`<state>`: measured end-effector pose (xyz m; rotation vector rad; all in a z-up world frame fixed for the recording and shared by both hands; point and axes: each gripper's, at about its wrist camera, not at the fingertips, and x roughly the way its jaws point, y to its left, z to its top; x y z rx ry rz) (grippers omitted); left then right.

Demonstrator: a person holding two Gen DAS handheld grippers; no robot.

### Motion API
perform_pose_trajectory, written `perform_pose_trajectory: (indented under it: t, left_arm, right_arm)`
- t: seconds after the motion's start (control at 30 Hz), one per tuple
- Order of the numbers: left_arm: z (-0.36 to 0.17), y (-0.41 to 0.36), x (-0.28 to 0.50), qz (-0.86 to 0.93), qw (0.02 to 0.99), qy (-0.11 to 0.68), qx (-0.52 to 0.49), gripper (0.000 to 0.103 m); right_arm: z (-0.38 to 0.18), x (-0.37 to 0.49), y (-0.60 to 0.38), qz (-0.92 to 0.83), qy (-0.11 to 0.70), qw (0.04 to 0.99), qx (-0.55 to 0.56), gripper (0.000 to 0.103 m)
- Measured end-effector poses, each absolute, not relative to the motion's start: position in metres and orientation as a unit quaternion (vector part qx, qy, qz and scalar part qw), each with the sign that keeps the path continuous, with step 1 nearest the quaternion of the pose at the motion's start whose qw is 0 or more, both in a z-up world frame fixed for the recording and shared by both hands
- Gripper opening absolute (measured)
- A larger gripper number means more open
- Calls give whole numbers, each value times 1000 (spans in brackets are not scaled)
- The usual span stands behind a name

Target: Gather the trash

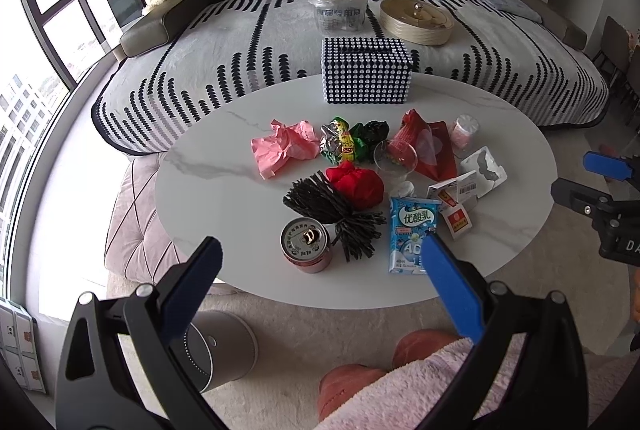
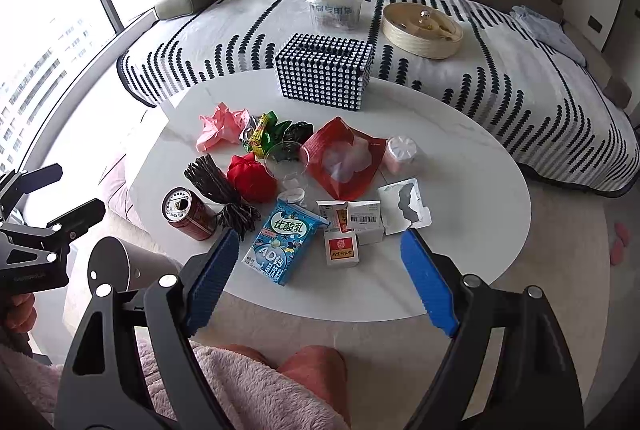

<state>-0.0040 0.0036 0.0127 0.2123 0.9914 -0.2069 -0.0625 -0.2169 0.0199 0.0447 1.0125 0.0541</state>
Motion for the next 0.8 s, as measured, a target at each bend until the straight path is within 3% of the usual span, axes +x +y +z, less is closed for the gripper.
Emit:
perform_pose_trajectory:
  t: [0.8]
  left_arm:
    - [19, 8, -13, -104, 872, 469, 96, 99]
  right_arm:
    - [30, -67, -217, 26, 480, 877, 24, 80]
